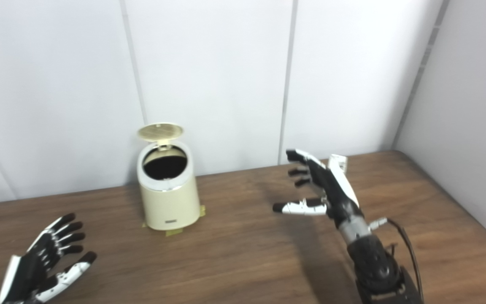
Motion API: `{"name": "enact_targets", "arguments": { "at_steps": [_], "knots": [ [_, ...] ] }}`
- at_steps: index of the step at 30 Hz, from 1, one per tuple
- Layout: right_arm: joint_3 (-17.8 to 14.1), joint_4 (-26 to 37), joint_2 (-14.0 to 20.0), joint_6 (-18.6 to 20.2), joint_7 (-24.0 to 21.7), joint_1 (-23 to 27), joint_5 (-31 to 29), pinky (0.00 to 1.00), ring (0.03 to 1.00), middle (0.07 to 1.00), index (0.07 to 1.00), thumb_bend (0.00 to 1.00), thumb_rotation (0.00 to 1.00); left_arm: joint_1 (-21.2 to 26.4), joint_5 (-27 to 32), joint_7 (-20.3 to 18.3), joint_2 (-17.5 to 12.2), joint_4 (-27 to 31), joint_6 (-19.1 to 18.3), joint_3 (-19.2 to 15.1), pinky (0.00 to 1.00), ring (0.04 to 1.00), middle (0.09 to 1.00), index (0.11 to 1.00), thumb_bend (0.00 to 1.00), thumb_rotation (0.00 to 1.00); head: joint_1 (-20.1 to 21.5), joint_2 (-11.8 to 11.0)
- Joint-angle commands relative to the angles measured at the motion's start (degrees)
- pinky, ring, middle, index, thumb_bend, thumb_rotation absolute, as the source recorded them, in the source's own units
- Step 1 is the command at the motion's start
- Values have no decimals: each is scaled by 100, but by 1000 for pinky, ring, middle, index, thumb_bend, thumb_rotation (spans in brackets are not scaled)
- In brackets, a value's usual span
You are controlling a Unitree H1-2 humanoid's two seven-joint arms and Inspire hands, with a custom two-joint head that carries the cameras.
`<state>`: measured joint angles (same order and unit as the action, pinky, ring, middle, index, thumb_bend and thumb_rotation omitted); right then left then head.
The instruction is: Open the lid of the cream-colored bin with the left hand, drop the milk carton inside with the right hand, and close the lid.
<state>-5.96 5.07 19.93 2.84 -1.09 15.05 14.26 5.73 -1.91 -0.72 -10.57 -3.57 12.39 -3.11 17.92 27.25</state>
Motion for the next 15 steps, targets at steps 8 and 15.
{"name": "enact_targets", "arguments": {
  "at_steps": [8, 15],
  "knots": [
    [-432, -811, 993, -146, 293, 726, 381, 702, 842, 915, 894, 796, 119, 92, 31, -115, -209, -122, 314, -65, 675, 749, 808, 846, 605, 75, 196, -41],
    [-483, -1810, 1391, -361, 235, 1155, 76, 690, 837, 895, 877, 835, 211, 103, 13, -163, -206, -120, 263, -105, 705, 750, 804, 844, 609, 63, 249, -49]
  ]
}}
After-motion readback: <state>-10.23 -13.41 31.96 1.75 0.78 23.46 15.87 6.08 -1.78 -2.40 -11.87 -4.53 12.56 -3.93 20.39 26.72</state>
